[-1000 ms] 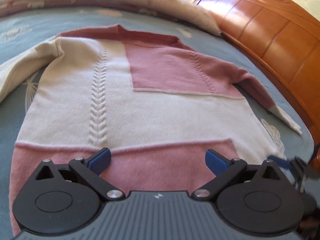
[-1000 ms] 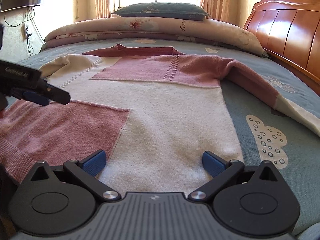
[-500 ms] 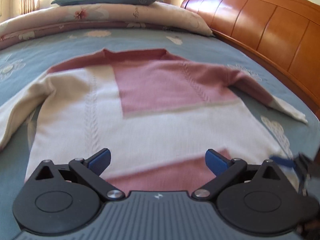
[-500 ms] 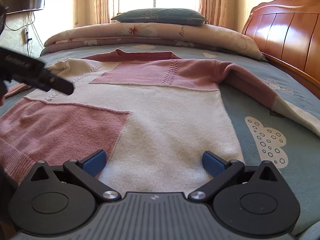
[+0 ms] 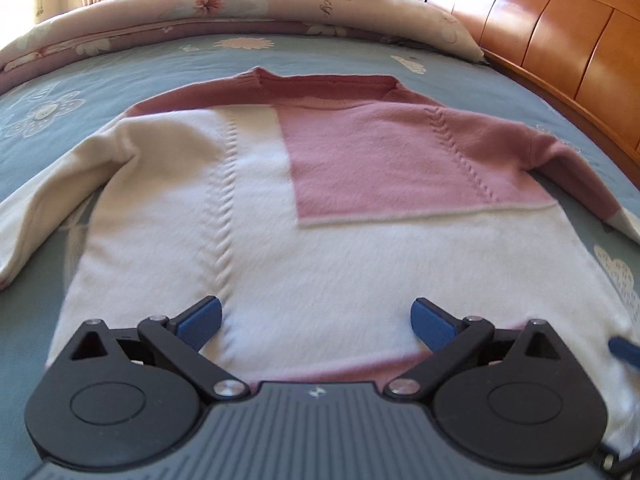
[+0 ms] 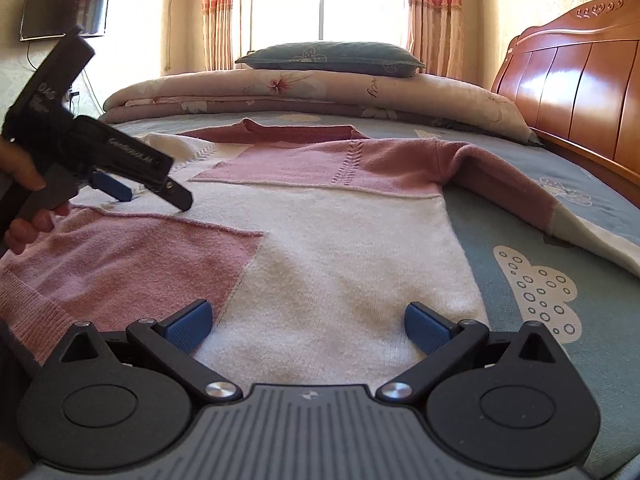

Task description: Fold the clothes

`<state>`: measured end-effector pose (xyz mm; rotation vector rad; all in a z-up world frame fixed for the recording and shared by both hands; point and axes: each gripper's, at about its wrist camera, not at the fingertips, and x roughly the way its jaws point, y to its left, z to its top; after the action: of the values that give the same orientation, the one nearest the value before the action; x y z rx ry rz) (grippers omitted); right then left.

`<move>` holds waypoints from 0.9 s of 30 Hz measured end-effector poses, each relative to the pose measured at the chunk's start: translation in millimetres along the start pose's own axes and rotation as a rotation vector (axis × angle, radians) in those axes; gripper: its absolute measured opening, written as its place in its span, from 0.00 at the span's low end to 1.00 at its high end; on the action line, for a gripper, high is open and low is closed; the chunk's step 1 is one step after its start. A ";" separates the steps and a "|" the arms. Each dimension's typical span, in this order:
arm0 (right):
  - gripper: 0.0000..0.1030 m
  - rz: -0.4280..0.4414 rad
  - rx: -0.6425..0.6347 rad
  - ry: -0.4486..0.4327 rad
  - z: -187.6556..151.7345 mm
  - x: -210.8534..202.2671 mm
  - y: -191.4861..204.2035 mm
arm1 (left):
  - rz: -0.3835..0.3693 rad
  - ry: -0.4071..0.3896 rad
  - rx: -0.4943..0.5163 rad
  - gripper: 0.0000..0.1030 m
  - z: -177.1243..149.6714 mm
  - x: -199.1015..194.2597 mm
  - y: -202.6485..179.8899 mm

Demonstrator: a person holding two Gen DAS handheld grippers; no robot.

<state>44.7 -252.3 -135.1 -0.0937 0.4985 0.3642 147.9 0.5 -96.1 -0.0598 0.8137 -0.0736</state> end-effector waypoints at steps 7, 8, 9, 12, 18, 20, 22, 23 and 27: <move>1.00 0.002 -0.002 0.011 0.6 -0.3 0.2 | 0.027 0.011 0.028 0.98 -29.5 -36.0 5.4; 1.00 0.006 -0.001 0.010 0.0 -1.1 -0.5 | 0.020 -0.003 0.040 0.98 -25.2 -37.8 4.7; 1.00 0.009 0.001 0.007 -0.9 -1.8 -1.2 | 0.013 -0.017 0.053 0.98 -20.7 -39.5 4.0; 1.00 0.003 0.002 0.006 -0.9 -1.8 -0.4 | -0.013 -0.052 0.049 0.98 2.7 -31.7 4.8; 1.00 0.030 0.032 0.073 19.2 -2.2 -6.8 | -0.092 -0.079 0.071 0.98 45.2 -2.2 2.8; 1.00 0.058 0.073 0.083 42.1 -0.2 -19.6 | -0.108 -0.077 0.093 0.98 59.0 7.4 3.0; 1.00 0.074 0.115 0.076 70.3 3.7 -35.6 | -0.114 -0.064 0.107 0.98 73.0 17.7 6.0; 1.00 0.096 0.130 0.084 85.8 10.7 -44.5 | -0.104 -0.060 0.101 0.98 79.3 23.4 10.3; 1.00 0.218 0.227 0.114 146.1 61.8 -81.3 | -0.117 -0.003 0.038 0.98 97.0 50.9 34.8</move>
<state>190.4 -282.6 -37.1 0.1621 0.6618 0.5142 254.8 33.1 -69.3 -0.0719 0.8056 -0.1992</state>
